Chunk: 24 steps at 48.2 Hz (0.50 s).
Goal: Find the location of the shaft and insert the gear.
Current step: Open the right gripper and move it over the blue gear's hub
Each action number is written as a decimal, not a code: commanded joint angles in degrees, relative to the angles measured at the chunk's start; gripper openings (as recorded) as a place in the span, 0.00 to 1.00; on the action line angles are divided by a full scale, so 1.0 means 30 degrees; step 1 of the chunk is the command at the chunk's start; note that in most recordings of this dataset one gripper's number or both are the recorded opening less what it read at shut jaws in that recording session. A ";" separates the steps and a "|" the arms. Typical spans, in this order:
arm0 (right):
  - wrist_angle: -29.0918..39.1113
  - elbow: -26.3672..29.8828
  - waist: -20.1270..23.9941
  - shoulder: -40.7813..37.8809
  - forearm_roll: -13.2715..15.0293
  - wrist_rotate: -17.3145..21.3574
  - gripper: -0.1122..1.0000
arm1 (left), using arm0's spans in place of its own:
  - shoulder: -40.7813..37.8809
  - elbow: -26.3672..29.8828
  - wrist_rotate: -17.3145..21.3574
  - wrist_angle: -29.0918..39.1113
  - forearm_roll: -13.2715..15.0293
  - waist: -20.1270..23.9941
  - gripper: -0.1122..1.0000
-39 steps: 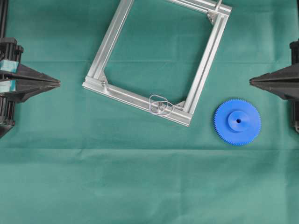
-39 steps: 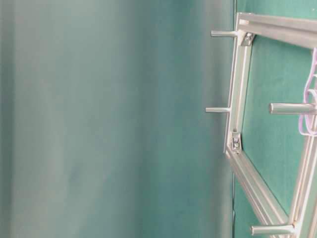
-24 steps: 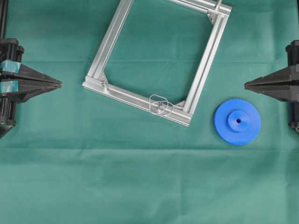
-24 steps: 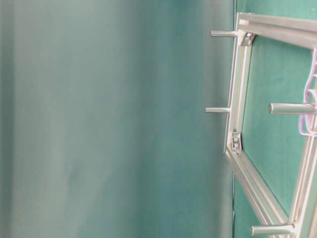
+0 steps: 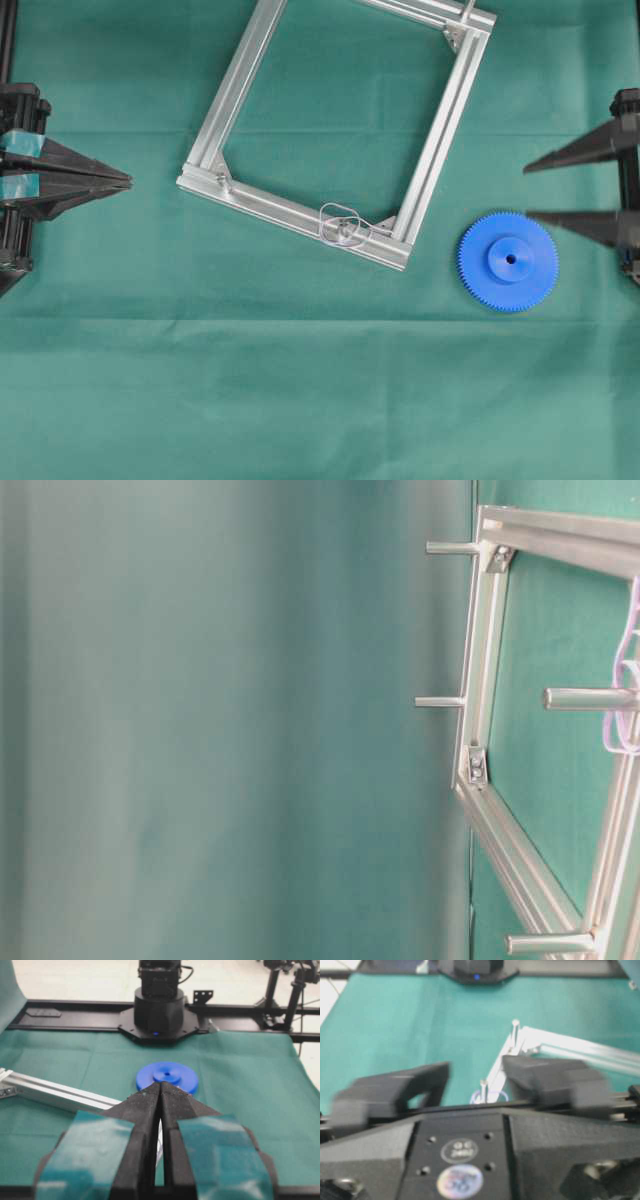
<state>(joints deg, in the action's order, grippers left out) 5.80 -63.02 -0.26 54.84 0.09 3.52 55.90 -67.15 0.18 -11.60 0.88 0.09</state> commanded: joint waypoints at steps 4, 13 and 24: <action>0.0879 0.0645 -0.0059 -0.0146 0.0029 0.0059 0.89 | -0.0059 0.0527 0.0000 -0.0088 0.0029 0.0029 0.10; 0.2227 0.0996 -0.0088 -0.0146 0.0029 0.0117 0.93 | -0.0059 0.0557 0.0029 -0.0088 0.0059 0.0029 0.10; 0.5771 0.1641 -0.0088 -0.0439 -0.0059 0.0674 0.93 | -0.0059 0.0586 0.0029 -0.0088 0.0029 0.0029 0.10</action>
<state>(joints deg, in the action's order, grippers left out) 19.95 -60.12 -0.44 54.40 0.09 4.83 55.90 -67.06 0.18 -11.60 0.88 0.09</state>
